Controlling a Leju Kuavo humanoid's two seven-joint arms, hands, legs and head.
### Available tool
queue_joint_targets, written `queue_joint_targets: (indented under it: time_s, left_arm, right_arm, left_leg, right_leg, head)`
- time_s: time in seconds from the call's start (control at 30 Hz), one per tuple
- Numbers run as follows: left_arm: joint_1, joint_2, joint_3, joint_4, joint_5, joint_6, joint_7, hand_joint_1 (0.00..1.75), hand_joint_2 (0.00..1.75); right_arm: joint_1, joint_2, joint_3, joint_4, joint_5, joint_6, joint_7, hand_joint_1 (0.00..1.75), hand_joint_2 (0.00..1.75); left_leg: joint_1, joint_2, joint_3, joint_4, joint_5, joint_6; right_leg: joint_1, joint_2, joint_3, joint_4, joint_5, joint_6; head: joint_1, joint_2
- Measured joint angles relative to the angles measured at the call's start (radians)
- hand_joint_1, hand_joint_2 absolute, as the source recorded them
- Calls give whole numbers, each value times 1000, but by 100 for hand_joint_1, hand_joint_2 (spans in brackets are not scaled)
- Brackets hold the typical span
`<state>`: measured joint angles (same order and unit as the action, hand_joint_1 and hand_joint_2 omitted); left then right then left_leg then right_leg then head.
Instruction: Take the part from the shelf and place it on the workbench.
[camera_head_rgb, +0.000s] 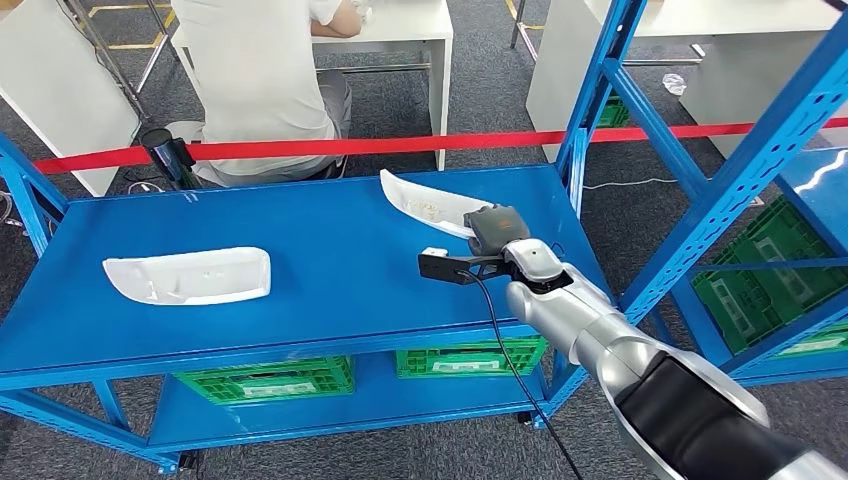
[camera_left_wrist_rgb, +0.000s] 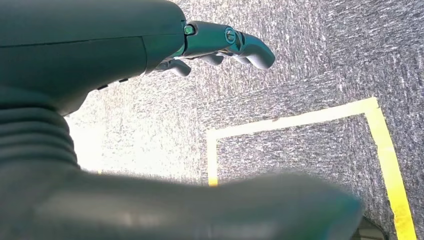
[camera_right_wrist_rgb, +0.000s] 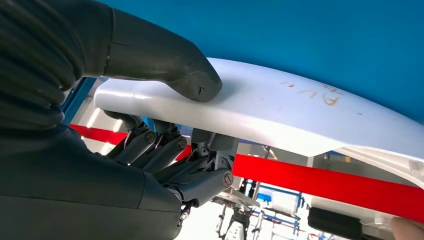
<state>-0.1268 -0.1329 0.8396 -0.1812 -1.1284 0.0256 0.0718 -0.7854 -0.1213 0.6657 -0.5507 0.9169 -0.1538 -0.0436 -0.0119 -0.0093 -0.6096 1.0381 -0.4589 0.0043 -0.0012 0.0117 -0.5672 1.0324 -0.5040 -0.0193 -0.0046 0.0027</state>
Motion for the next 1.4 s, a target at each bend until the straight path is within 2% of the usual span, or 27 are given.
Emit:
queue_joint_targets:
  time_s: [0.2,0.3,0.5,0.63,0.8,0.93,1.0,1.07,1.1,1.13,1.17,1.2,1.23,1.3,1.33,1.4]
  left_arm:
    - [0,-2,11,0,27,31,5,0,175]
    - [0,-3,19,0,30,39,6,0,175]
    - [2,-6,30,1,30,42,-7,0,175]
    - [11,-13,43,3,41,50,-16,0,175]
    - [35,-20,57,5,44,56,-21,0,175]
    - [53,-24,61,6,27,46,-1,0,175]
    - [56,-27,61,6,18,44,12,0,175]
    - [57,-27,61,6,9,44,16,0,175]
    - [57,-25,61,6,3,45,16,0,175]
    - [58,-23,61,6,-2,46,16,0,175]
    - [58,-20,61,6,-6,51,13,0,175]
    - [58,-17,61,6,-8,57,8,0,175]
    - [58,-15,61,6,-6,64,1,0,175]
    - [58,-10,61,5,-2,77,-19,0,175]
    - [58,-7,61,4,-2,80,-27,0,175]
    - [58,-3,61,3,-9,80,-38,0,175]
  right_arm:
    - [2,0,-4,-26,-59,8,-40,175,175]
    - [19,-3,-30,-97,-209,45,-105,175,175]
    - [129,-50,-141,-412,-564,106,-226,175,175]
    - [247,-93,-236,-664,-709,167,-283,175,175]
    - [379,-137,-352,-891,-828,240,-334,175,175]
    - [496,-162,-460,-1039,-950,330,-362,175,175]
    - [548,-168,-502,-1094,-1022,404,-370,175,175]
    - [596,-169,-530,-1128,-1085,468,-373,175,175]
    - [619,-169,-539,-1139,-1106,490,-376,175,175]
    - [644,-169,-544,-1150,-1118,506,-379,175,175]
    - [668,-169,-547,-1162,-1123,516,-384,175,175]
    - [691,-169,-550,-1174,-1121,523,-389,175,175]
    - [712,-168,-553,-1187,-1117,526,-395,175,175]
    - [747,-165,-558,-1214,-1099,532,-414,175,175]
    - [760,-163,-560,-1226,-1087,535,-427,175,175]
    - [780,-157,-561,-1247,-1066,541,-450,175,175]
  left_leg:
    - [0,2,0,0,0,0]
    - [0,4,1,0,0,0]
    - [0,-1,1,0,0,0]
    - [0,-1,1,0,-2,1]
    - [-5,-1,1,4,-9,11]
    - [-4,-2,5,-3,-2,23]
    - [2,2,9,-16,6,32]
    - [3,5,7,-20,9,36]
    - [3,6,5,-18,10,36]
    - [2,7,1,-15,10,36]
    - [2,7,-3,-11,11,35]
    - [2,7,-7,-7,12,33]
    - [3,7,-11,-3,13,31]
    - [2,6,-16,3,17,23]
    - [2,5,-17,5,20,16]
    - [2,4,-19,3,30,-1]
  right_leg:
    - [0,1,0,0,0,0]
    - [0,2,-1,0,0,0]
    - [0,-1,0,0,-1,1]
    - [0,-2,1,-1,-2,2]
    - [-8,-2,4,-6,-4,15]
    - [-9,-3,9,-6,-4,28]
    - [-7,-3,-10,40,-43,32]
    - [-8,-5,-61,160,-113,34]
    - [-9,-5,-87,222,-140,36]
    - [-10,-5,-102,260,-149,36]
    - [-10,-5,-98,260,-138,35]
    - [-10,-6,-73,221,-112,34]
    - [-10,-8,-33,152,-81,32]
    - [-6,-10,32,39,-43,23]
    - [-3,-11,44,11,-37,17]
    - [2,-9,37,4,-28,4]
  head:
    - [0,0]
    - [0,0]
    - [0,0]
    - [0,0]
    - [0,0]
    - [0,0]
    - [1,0]
    - [1,0]
    - [1,0]
    - [1,0]
    - [1,0]
    - [1,0]
    - [1,0]
    - [1,0]
    - [0,0]
    - [0,0]
